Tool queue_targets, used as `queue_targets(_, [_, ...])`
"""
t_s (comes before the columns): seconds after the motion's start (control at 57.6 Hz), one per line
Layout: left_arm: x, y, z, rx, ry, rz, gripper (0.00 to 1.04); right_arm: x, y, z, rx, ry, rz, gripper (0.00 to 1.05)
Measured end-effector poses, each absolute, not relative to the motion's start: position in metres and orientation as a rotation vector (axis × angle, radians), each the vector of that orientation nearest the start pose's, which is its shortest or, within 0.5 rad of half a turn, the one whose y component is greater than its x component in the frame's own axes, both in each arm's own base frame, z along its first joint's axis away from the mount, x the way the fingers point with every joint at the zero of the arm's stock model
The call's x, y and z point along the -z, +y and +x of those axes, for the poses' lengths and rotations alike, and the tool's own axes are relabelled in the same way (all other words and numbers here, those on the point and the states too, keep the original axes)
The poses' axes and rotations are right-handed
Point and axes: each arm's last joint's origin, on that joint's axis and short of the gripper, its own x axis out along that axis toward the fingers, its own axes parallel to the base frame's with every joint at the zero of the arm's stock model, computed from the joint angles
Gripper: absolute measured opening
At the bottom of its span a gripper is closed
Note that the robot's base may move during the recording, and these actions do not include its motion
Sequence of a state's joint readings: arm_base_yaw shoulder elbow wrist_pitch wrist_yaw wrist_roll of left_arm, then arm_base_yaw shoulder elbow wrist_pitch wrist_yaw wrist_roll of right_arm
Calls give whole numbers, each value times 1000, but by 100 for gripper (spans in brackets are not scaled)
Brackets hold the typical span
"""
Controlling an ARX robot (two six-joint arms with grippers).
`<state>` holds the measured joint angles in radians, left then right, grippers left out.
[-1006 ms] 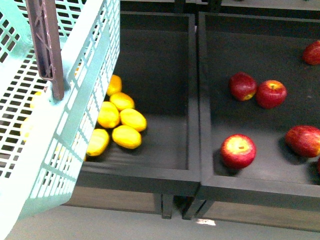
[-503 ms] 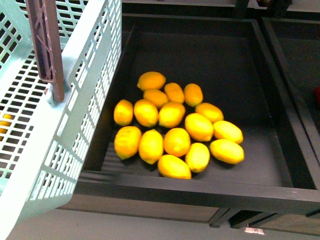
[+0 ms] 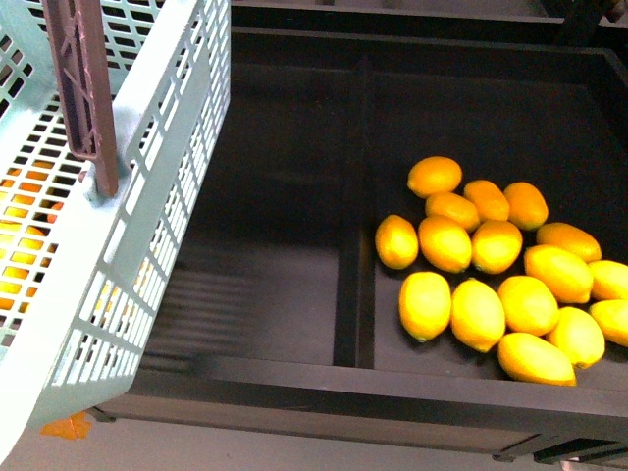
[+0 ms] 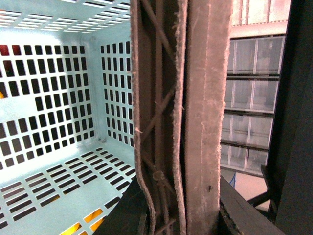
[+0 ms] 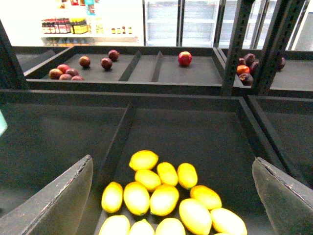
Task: Pick lemon and mango into basket
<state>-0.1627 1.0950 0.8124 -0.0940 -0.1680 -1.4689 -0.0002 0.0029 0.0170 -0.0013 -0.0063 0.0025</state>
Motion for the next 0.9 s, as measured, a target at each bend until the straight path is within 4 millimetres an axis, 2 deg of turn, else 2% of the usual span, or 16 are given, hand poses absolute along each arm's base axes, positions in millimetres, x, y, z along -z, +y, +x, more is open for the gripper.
queue_targets(0.156, [-293, -33, 238, -286, 281, -1376, 19, -169, 0, 97, -4, -13, 3, 96])
queue_targets(0.243, [-292, -40, 243, -372, 410, -1182, 19, -169, 0, 97, -3, -13, 3, 96])
queue_targets(0.33, [-289, -50, 262, -321, 499, -908, 19, -169, 0, 97, -4, -13, 3, 96])
queue_targets(0.382, [-286, -60, 282, -265, 533, -746, 19, -169, 0, 97, -1, -13, 3, 96])
queue_targets(0.434, [-282, -72, 301, -209, 557, -667, 19, -169, 0, 97, 0, -13, 3, 96])
queue_targets(0.52, [-280, -104, 329, -56, 622, -674, 19, -169, 0, 97, 0, -13, 3, 96])
queue_targets(0.607, [-278, -133, 340, 79, 676, -738, 19, -169, 0, 97, -1, -13, 3, 96])
queue_targets(0.659, [-282, -153, 340, 154, 697, -783, 19, -169, 0, 97, 0, -13, 3, 96])
queue_targets(0.746, [-289, -175, 333, 232, 690, -834, 19, -169, 0, 97, 0, -13, 3, 96])
queue_targets(0.902, [-289, -188, 330, 272, 676, -828, 19, -169, 0, 97, 0, -13, 3, 96])
